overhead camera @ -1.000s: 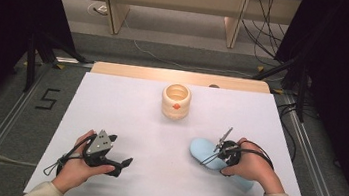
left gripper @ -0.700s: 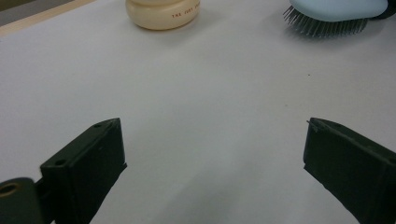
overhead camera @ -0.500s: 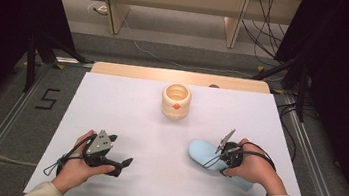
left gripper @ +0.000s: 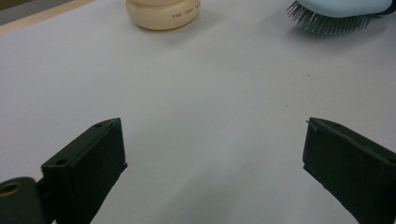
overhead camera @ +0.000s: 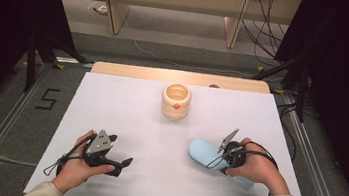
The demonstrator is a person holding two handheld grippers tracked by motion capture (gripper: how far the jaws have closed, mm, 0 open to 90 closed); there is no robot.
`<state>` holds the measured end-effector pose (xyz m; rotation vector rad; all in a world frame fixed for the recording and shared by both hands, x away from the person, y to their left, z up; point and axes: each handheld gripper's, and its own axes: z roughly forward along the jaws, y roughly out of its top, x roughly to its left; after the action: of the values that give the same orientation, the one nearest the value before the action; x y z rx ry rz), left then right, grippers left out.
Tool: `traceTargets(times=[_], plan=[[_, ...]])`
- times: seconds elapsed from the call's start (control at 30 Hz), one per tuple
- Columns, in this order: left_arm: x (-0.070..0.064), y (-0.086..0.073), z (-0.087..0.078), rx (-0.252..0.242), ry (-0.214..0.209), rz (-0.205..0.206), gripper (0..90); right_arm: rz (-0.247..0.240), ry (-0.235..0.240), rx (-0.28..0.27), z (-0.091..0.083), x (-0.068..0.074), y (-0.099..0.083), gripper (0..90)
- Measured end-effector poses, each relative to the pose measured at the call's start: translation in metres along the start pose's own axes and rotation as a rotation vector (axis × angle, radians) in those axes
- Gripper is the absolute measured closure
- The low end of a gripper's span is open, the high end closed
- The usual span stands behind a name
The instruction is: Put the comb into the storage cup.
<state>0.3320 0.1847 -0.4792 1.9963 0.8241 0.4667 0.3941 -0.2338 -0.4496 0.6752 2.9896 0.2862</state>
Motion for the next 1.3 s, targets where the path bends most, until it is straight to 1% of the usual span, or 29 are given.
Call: traceTargets(times=[0.07,0.1,0.17,0.27,0.3,0.4,0.43,0.6,0.63,0.67,0.7,0.77,0.8,0.83,0.87,0.93,0.97,1.0,1.03,1.1,1.23,1.3], plan=[[0.000,0.000,0.000,0.000,0.000,0.000,5.2,-0.003,-0.002,-0.006,-0.001,0.000,0.000,70.5],[0.000,0.000,0.000,0.000,0.001,-0.001,5.3,-0.009,-0.002,-0.022,-0.003,0.000,0.000,70.5],[0.000,0.000,0.000,0.001,-0.001,-0.001,5.3,-0.002,-0.002,-0.027,-0.004,0.000,0.000,70.5],[0.000,0.000,0.000,0.001,0.000,-0.002,5.3,-0.015,-0.001,-0.049,-0.007,0.000,0.000,70.5],[0.000,0.000,0.000,0.001,0.000,-0.002,5.4,-0.005,-0.002,-0.054,-0.009,0.001,0.000,70.5],[0.000,0.000,0.000,0.001,-0.001,-0.004,5.5,-0.007,-0.004,-0.073,-0.012,0.001,0.000,70.5],[0.000,0.000,0.000,0.000,0.001,-0.004,5.6,-0.011,-0.002,-0.087,-0.013,0.001,0.000,70.5],[0.000,0.000,0.000,0.000,0.003,-0.005,5.7,-0.007,-0.002,-0.108,-0.015,0.001,0.000,70.5],[0.000,0.000,0.000,0.001,0.003,-0.004,5.8,-0.012,0.000,-0.111,-0.015,0.001,0.000,70.4],[0.000,0.000,0.000,0.001,0.003,-0.005,5.8,-0.025,-0.007,-0.119,-0.016,0.001,-0.001,70.5],[0.001,0.000,0.000,0.001,0.003,-0.005,5.8,-0.023,-0.009,-0.126,-0.016,0.001,-0.001,70.5],[0.001,0.000,0.000,0.002,0.003,-0.006,5.9,-0.036,-0.014,-0.149,-0.018,0.002,-0.002,70.5],[0.001,0.000,0.000,0.001,0.003,-0.006,5.9,-0.042,-0.011,-0.193,-0.019,0.002,-0.004,70.4],[0.001,0.000,-0.001,-0.001,0.004,-0.006,5.9,-0.042,-0.011,-0.193,-0.019,0.002,-0.004,70.4],[0.001,0.000,-0.001,-0.001,0.004,-0.006,5.9,-0.046,-0.010,-0.215,-0.020,0.002,-0.005,70.5],[0.001,0.000,-0.001,-0.001,0.005,-0.006,5.9,-0.051,-0.012,-0.265,-0.021,0.003,-0.007,70.5],[0.001,0.000,-0.001,-0.001,0.005,-0.006,5.9,-0.051,-0.007,-0.308,-0.022,0.002,-0.009,70.5],[0.001,0.000,-0.001,-0.001,0.005,-0.006,5.9,-0.051,-0.007,-0.308,-0.022,0.002,-0.009,70.5],[0.001,0.000,-0.001,-0.002,0.005,-0.007,5.9,-0.047,-0.012,-0.320,-0.023,0.002,-0.010,70.5],[0.001,0.000,-0.001,-0.002,0.006,-0.006,5.9,-0.046,-0.009,-0.358,-0.023,0.002,-0.010,70.4],[0.001,0.000,-0.001,-0.003,0.007,-0.007,6.0,-0.052,-0.013,-0.378,-0.021,0.002,-0.009,70.5],[0.001,0.000,-0.001,-0.006,0.006,-0.009,6.0,-0.052,-0.014,-0.401,-0.020,0.002,-0.008,70.4]])
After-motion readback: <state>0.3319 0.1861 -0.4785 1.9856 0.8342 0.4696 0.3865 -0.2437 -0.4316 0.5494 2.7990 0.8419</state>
